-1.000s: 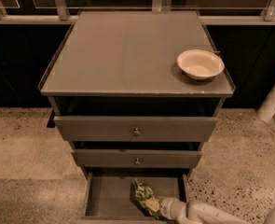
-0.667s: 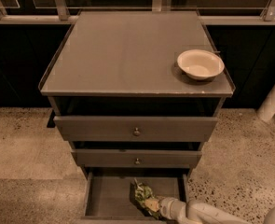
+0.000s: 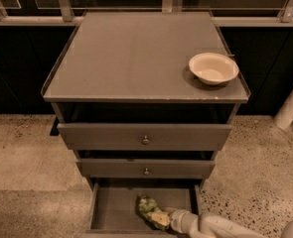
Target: Place green jalapeno chip bag into bottom drawer
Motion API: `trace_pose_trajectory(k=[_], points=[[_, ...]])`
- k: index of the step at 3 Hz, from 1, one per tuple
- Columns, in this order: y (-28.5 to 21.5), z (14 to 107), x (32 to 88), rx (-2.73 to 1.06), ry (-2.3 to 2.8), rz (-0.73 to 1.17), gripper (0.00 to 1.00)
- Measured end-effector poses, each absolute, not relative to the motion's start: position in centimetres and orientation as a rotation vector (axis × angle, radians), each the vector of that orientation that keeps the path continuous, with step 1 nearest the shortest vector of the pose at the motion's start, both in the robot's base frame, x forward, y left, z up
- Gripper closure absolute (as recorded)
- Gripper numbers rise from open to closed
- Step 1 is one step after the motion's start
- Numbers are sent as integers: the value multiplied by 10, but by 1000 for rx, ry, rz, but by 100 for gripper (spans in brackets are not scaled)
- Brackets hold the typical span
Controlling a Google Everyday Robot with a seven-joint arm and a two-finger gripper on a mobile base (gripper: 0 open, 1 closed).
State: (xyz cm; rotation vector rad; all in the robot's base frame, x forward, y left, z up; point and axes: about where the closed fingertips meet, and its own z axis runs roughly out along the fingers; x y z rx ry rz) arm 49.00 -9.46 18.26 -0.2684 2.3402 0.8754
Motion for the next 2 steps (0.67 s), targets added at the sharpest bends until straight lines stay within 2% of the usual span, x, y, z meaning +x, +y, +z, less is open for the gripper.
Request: trace_pose_trajectory(k=[1,2], points=[[-95,183,490,-268,2340,876,0],[-95,183,490,-268,2340,876,0]])
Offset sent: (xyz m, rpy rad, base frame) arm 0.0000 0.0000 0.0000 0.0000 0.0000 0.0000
